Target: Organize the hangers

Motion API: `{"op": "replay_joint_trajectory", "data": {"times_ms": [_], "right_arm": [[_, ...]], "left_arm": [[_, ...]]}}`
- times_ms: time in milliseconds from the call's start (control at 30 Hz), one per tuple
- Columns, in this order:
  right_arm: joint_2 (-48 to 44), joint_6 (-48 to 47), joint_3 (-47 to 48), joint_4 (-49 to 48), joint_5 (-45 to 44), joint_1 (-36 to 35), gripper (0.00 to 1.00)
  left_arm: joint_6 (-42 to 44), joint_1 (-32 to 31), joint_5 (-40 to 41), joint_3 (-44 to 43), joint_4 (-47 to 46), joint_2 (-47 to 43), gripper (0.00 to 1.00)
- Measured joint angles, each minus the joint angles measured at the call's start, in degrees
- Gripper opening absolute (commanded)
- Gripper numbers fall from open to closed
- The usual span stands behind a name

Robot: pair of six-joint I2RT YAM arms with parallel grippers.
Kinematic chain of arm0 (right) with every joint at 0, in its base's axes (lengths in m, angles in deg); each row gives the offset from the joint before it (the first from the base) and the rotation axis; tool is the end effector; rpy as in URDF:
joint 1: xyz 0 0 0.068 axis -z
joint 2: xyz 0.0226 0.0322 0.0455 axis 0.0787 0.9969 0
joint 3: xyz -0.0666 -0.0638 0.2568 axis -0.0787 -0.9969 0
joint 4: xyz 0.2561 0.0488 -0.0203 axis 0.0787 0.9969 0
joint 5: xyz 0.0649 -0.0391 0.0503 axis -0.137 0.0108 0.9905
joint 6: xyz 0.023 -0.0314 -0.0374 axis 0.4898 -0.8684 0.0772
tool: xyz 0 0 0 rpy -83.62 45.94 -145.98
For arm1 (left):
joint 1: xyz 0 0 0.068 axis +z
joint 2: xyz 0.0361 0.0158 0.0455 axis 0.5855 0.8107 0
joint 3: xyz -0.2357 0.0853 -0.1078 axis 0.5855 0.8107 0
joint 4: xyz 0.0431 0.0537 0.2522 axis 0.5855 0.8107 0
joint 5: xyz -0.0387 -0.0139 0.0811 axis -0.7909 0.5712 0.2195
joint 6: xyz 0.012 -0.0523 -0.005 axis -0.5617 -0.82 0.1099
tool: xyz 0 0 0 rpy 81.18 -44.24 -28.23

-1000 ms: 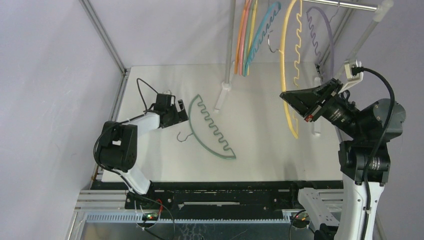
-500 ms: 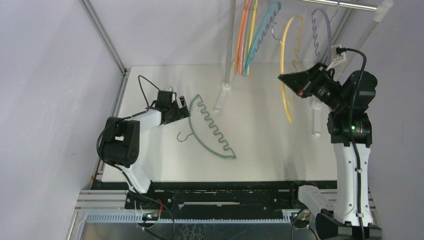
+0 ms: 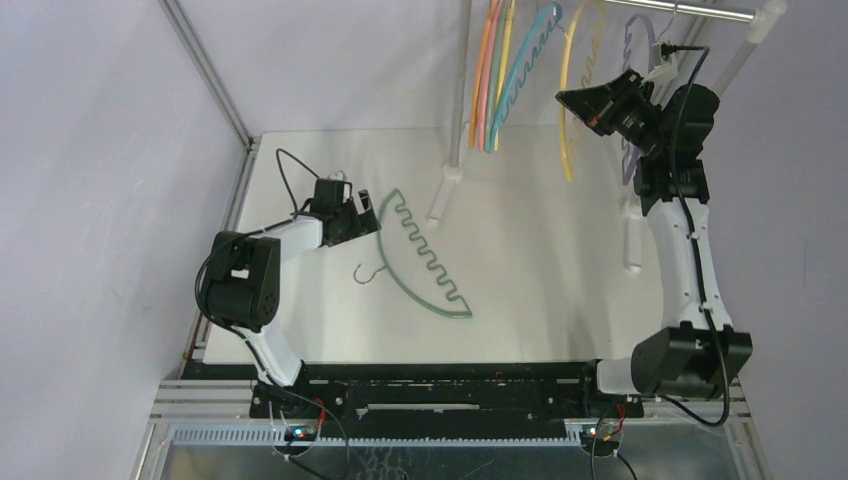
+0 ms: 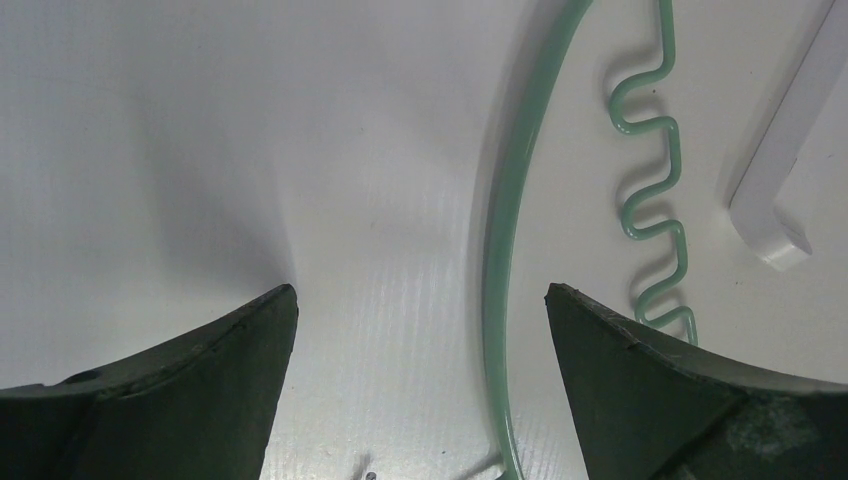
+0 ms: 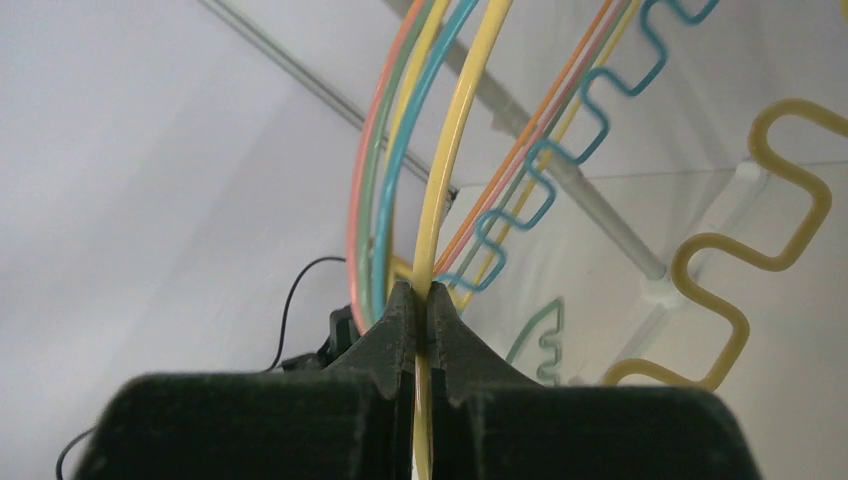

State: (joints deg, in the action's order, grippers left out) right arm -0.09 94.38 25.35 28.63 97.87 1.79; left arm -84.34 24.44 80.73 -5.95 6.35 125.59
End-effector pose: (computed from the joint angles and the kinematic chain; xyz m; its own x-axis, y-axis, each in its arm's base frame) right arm 0.2950 -0.0086 0.4681 -0.3452 0.5566 -0.7557 -0.4757 0.5903 0.6521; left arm 0.3549 -0.0734 0.1622 -0.7599 -0.3094 -0.5717 -0.1301 0.9341 -0.3326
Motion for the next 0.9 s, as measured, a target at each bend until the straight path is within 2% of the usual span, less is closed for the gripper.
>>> {"op": "replay_joint_trajectory", "data": {"times_ms": [200,500,700,900], "right_arm": [[5.1,5.2,0.6,-8.8,0.9,3.0,0.00],[7.8,9.6,2.9,-16.0,0.3,3.8,0.00],[10.5,10.1,3.0,-15.6,-0.3,2.8,0.00],[13.1,7.5,3.8,-12.4,-2.6,-1.5,0.00]], "left_arm": [[0.2,0.5,0.1,0.0,0.2,0.0,0.99],[0.4,1.0,0.0,-0.5,1.0,0.2,0.99],[0.5,1.1,0.3,-1.1,1.4,0.6,0.99],[0.5,1.3,0.7,-1.6,1.7,0.9,0.99]]}}
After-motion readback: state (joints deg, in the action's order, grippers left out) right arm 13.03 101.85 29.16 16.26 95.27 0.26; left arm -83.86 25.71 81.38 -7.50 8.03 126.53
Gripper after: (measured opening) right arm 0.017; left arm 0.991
